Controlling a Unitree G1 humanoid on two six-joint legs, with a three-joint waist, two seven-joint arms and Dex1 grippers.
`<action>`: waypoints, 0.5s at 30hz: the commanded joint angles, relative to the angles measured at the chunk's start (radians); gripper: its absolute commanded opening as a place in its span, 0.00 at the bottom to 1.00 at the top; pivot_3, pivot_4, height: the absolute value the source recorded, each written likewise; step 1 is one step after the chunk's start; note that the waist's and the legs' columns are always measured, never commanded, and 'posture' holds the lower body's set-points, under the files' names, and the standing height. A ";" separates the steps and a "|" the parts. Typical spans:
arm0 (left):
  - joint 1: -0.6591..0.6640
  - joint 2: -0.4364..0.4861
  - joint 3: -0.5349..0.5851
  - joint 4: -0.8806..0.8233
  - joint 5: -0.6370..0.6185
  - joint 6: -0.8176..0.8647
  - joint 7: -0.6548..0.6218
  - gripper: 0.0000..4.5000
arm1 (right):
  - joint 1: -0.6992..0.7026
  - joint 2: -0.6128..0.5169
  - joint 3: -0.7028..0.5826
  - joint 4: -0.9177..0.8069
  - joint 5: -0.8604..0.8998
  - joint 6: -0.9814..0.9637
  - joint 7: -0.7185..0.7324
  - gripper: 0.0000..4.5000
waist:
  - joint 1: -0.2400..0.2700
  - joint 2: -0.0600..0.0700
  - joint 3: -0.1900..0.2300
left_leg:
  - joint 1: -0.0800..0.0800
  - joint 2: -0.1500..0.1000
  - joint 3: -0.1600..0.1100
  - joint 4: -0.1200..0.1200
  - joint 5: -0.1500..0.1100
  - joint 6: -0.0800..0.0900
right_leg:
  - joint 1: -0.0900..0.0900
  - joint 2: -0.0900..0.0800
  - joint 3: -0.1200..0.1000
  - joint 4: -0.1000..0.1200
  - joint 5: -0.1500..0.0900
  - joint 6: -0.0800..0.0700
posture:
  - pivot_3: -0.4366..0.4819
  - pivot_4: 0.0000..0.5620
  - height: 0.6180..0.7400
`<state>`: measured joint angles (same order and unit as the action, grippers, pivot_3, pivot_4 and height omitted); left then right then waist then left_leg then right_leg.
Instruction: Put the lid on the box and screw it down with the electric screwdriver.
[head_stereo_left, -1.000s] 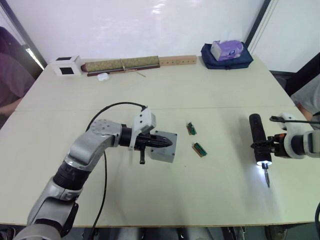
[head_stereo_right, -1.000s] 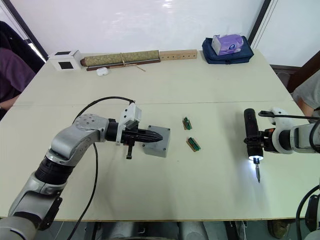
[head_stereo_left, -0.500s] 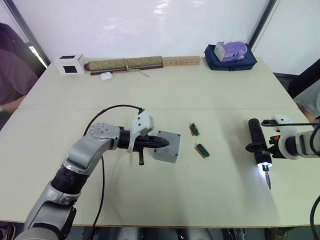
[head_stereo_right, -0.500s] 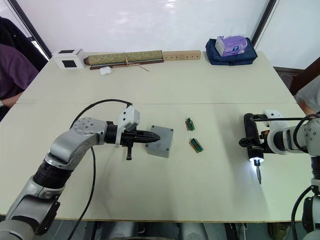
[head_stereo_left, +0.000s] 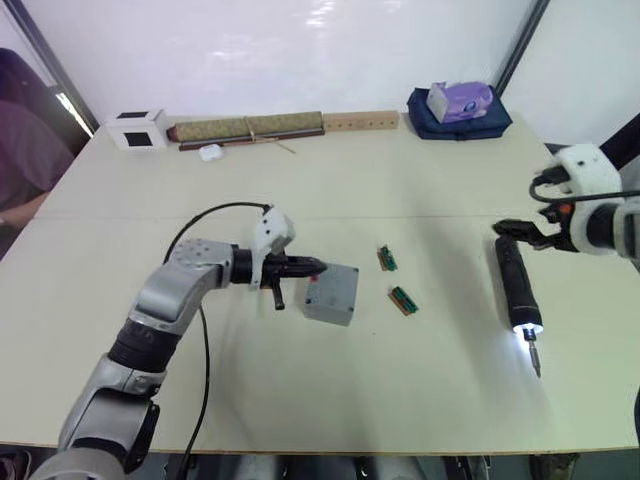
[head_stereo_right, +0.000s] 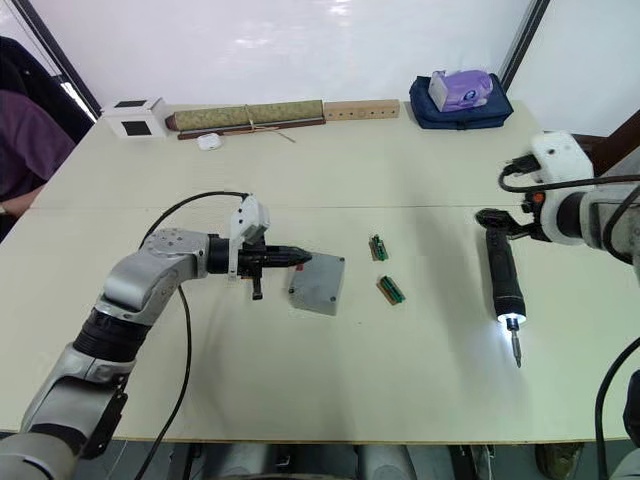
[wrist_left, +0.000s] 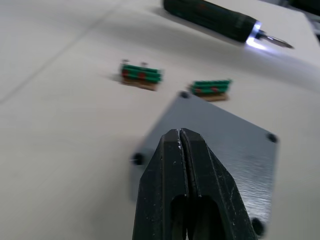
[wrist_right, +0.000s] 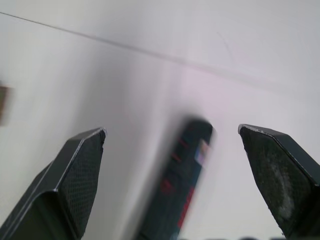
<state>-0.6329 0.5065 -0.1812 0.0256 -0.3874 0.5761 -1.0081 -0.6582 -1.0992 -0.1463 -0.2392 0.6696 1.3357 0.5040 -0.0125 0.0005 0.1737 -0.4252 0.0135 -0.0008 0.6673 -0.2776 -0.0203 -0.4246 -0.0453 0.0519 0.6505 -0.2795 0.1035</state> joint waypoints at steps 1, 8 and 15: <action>-0.024 0.024 0.058 0.082 0.068 -0.066 0.079 0.00 | 0.157 0.103 0.005 -0.302 0.109 -0.152 0.132 0.98 | 0.001 -0.007 -0.004 | 0.000 0.000 -0.001 0.000 0.000 0.000 | 0.001 0.000 -0.001 0.000 0.000 0.000 | 0.48 0.27 1.00; 0.062 0.058 0.001 0.098 0.147 -0.123 0.053 0.00 | 0.346 0.151 0.213 -0.456 0.007 -0.308 0.178 0.98 | 0.001 -0.007 -0.003 | -0.001 -0.001 -0.001 0.003 0.001 -0.001 | 0.002 -0.005 -0.001 0.001 0.001 0.002 | 0.48 0.27 1.00; 0.099 0.028 -0.064 0.025 0.178 -0.111 0.040 0.00 | 0.364 0.226 0.342 -0.425 -0.072 -0.342 0.161 0.98 | 0.002 -0.008 -0.003 | 0.000 -0.001 -0.004 0.010 0.000 -0.001 | 0.006 -0.003 -0.003 0.003 0.001 0.002 | 0.48 0.27 1.00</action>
<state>-0.5237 0.5397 -0.2370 0.0926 -0.2151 0.4724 -0.9621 -0.2846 -0.8813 0.1929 -0.6569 0.6095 1.0053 0.6678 -0.0109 -0.0073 0.1706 -0.4255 0.0124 -0.0052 0.6783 -0.2774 -0.0208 -0.4187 -0.0477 0.0490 0.6536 -0.2781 0.1059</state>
